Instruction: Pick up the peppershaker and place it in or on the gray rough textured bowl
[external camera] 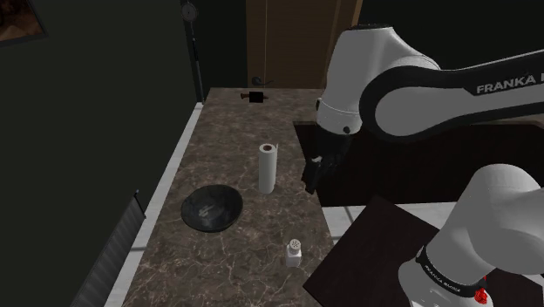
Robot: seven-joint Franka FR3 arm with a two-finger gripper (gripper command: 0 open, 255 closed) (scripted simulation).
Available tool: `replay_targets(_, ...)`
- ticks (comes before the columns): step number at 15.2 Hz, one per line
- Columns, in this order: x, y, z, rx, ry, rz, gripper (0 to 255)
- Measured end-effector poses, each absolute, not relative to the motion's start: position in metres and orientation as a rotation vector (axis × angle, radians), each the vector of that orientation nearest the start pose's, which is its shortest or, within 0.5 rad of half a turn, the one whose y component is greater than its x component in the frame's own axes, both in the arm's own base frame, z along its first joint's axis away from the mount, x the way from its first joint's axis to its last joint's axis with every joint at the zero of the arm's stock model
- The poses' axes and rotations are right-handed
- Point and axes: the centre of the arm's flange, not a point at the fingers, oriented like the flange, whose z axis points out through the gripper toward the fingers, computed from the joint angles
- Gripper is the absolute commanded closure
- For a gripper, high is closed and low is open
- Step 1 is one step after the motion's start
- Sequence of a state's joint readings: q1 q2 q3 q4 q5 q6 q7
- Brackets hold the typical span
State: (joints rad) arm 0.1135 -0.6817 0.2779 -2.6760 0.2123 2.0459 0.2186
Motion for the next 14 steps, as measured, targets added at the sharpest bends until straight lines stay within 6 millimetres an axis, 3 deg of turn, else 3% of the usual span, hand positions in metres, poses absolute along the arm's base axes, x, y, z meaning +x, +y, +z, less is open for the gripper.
replay_targets(12, 0.318, 0.211, 0.293, -3.160, -0.104, 0.022, 0)
replay_targets(14, 0.316, 0.218, 0.276, -3.163, -0.110, 0.029, 0)
